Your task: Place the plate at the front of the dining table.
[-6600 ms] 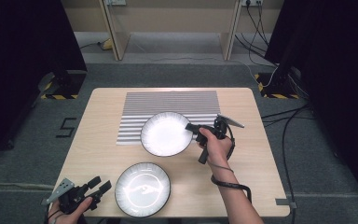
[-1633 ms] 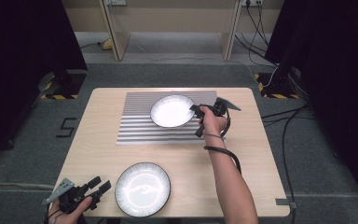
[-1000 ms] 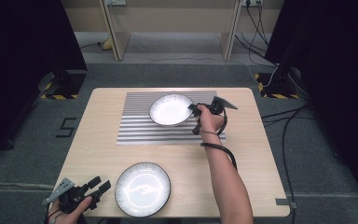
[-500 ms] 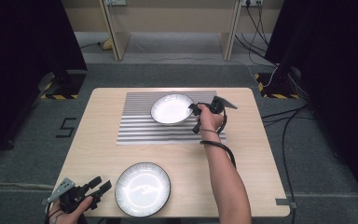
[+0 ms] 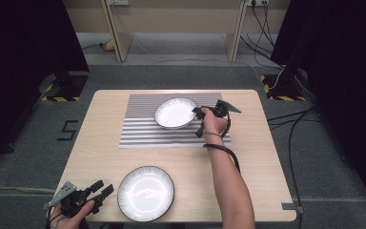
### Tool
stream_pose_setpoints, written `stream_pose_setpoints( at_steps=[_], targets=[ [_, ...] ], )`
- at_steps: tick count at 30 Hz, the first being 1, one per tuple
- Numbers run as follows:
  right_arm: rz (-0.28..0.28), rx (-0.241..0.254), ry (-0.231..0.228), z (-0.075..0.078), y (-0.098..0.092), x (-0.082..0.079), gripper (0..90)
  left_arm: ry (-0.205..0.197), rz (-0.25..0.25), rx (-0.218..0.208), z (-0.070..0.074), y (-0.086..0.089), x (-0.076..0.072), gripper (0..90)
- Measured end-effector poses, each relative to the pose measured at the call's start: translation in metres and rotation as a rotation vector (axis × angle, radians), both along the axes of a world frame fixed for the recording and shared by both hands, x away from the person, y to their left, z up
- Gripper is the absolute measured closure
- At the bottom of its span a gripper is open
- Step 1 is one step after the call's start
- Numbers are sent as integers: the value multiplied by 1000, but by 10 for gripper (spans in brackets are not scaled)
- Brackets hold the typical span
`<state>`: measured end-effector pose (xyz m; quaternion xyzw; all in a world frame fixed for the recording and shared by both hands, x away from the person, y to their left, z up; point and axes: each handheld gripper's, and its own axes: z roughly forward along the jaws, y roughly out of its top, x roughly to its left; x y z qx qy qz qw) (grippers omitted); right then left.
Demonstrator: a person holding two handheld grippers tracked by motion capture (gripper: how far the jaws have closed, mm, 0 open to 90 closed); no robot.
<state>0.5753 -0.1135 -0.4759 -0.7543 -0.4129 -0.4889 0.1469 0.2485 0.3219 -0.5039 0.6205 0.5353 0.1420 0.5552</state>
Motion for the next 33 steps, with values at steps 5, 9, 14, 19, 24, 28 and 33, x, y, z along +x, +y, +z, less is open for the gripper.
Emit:
stream_pose_setpoints(
  at_steps=[5, 9, 14, 19, 24, 28, 33],
  targets=[
    [-2, -10, 14, -5, 0, 1, 724, 2, 0, -3, -1, 0, 0, 396],
    [-8, -13, 17, -7, -1, 1, 720, 3, 1, -4, -1, 0, 0, 398],
    [-14, -27, 15, -8, -2, 1, 716, 5, 1, -4, -1, 0, 1, 398],
    [-12, -38, 14, -9, -2, 1, 716, 6, 4, -6, -1, 1, 1, 398],
    [-14, -35, 14, -10, -3, 1, 718, 5, 1, -7, -1, 0, 1, 398],
    [-11, -40, 16, -14, -5, -1, 730, 4, -1, -5, -1, 0, 1, 398],
    [-14, -30, 27, -21, -9, -2, 735, 4, -3, -5, -1, -1, 1, 399]
  ],
)
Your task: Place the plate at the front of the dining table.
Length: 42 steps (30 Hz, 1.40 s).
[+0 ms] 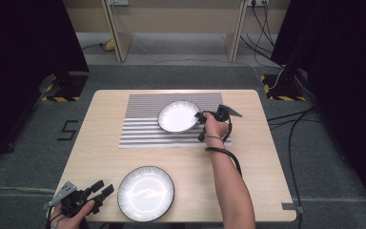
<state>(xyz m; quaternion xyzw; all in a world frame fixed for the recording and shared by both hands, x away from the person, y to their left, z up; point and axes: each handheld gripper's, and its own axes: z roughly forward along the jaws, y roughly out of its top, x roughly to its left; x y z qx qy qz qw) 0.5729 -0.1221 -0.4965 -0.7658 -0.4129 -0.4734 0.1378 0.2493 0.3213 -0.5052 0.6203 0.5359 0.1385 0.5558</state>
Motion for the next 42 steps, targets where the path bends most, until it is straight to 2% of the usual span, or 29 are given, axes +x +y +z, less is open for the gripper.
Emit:
stream_pose_setpoints(
  at_steps=[3, 6, 8, 11, 15, 20, 23, 31, 42],
  targets=[
    [0, -7, 6, -2, -2, 0, 732, 1, 0, 1, 0, 0, 0, 399],
    [-19, -44, 2, -3, -6, -1, 684, 1, 0, 2, 0, 0, 0, 399],
    [-27, -60, 0, -4, -10, -1, 686, 2, -1, 3, 0, 0, 0, 399],
    [-32, -14, -4, -5, -17, -3, 683, 4, -7, 5, 0, -1, 1, 399],
    [-47, -28, -14, -3, -21, -5, 622, 2, -5, 5, 0, -1, 0, 399],
    [-57, -34, -15, -3, -23, -8, 586, 2, -3, 5, 0, -1, 0, 398],
    [-61, -36, -34, 1, -25, -11, 566, 2, -3, 5, 0, -1, 0, 397],
    [-48, -44, -55, 12, -32, -22, 552, 2, 6, 4, 0, 0, 0, 388],
    [-49, -45, -70, 14, -45, -38, 548, 4, 1, 5, -1, -3, 1, 385]
  ],
)
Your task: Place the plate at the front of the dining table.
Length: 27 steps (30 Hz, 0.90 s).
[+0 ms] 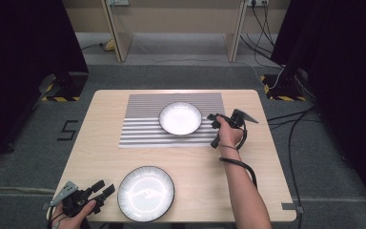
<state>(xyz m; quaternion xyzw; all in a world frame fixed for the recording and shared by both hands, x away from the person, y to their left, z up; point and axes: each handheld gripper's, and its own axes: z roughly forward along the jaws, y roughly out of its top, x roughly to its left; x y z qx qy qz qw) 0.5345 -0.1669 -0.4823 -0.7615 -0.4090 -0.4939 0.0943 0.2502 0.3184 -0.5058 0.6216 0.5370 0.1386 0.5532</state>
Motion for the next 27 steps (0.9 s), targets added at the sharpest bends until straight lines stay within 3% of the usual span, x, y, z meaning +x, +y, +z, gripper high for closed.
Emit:
stream_pose_setpoints(
  at_steps=[9, 27],
  targets=[
    [14, -11, -17, 7, -5, -10, 543, -3, 2, 1, 1, -1, 0, 385],
    [20, -2, -23, 3, -16, -40, 540, -2, 1, 2, 1, -1, -1, 385]
  ],
)
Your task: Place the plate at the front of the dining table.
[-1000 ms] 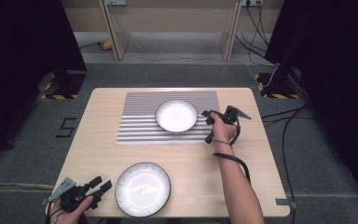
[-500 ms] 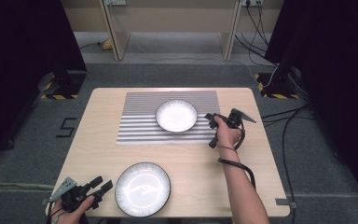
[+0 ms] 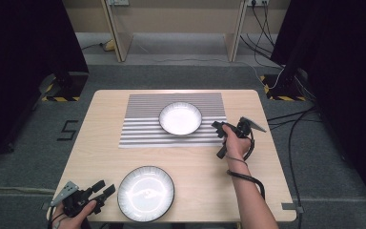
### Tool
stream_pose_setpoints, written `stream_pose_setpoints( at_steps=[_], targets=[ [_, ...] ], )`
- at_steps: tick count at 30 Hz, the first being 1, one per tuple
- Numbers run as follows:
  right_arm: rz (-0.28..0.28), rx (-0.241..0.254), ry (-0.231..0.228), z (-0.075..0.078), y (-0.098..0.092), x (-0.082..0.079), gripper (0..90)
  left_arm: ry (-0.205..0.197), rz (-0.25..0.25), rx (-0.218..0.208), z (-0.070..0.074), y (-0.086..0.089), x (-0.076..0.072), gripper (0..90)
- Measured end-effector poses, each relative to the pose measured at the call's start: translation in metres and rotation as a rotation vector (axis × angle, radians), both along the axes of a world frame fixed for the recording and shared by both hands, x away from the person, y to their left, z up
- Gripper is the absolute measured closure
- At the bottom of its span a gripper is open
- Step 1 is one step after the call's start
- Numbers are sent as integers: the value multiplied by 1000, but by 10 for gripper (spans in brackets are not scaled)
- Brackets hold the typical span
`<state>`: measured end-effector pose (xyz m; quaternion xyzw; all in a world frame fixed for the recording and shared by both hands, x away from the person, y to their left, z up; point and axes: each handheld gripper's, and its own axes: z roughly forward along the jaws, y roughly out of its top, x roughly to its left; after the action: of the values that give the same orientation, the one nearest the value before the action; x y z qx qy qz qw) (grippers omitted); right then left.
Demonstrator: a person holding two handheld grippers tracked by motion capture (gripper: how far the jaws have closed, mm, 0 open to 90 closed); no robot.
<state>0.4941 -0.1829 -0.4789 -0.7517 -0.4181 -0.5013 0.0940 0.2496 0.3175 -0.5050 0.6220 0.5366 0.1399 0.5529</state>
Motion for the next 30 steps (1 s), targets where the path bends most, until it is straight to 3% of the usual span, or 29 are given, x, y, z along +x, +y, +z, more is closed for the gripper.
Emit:
stream_pose_setpoints(
  at_steps=[16, 30],
  targets=[
    [0, -10, -13, -3, -14, -23, 535, -1, -3, 1, 0, -1, 0, 385],
    [-11, -10, -14, -14, -33, -59, 531, -2, -5, 3, 0, -2, -1, 385]
  ],
)
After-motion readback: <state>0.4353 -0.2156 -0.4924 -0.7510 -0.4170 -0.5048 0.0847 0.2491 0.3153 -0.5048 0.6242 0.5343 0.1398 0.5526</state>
